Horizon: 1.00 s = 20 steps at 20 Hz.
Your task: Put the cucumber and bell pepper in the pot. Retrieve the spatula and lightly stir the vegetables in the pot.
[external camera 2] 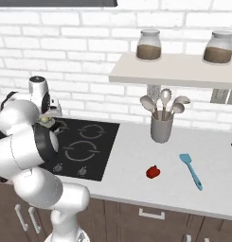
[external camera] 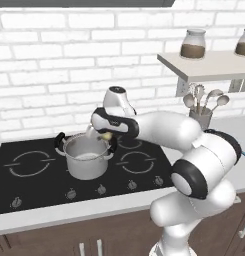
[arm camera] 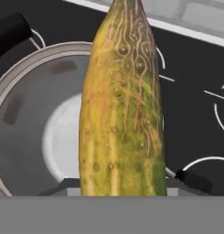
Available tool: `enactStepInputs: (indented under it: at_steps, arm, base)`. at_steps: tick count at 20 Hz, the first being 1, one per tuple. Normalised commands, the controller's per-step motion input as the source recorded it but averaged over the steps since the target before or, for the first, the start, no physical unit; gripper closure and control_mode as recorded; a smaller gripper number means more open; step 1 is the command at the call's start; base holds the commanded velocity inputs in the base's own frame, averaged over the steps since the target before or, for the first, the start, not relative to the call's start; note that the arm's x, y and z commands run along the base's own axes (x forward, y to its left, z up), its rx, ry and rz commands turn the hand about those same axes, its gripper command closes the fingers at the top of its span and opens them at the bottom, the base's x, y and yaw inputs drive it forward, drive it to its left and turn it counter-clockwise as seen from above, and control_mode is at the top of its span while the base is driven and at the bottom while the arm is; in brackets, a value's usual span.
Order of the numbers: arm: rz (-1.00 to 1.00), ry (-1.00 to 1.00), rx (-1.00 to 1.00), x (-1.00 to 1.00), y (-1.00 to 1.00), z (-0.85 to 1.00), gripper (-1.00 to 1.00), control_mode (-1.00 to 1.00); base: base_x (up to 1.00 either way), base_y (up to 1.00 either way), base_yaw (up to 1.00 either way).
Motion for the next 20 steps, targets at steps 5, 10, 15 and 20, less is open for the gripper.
enactStepInputs:
  at_steps: [5,10,15,20]
  arm:
    - [0.0,0.11,0.0,0.08,0.37,-0.31,1.0,-1.0]
    - [-0.03,0.05,0.0,0.0,0.16,-0.47,1.0,-1.0]
    - [-0.03,0.0,-0.03,0.0,0.28,-0.48,1.0,-1.0]
    - [-0.03,-0.04,-0.01,0.0,0.25,-0.3,1.0,-1.0]
  base:
    - [0.0,0.0,0.0]
    - [0.0,0.0,0.0]
    - [0.0,0.0,0.0]
    - [0.0,0.0,0.0]
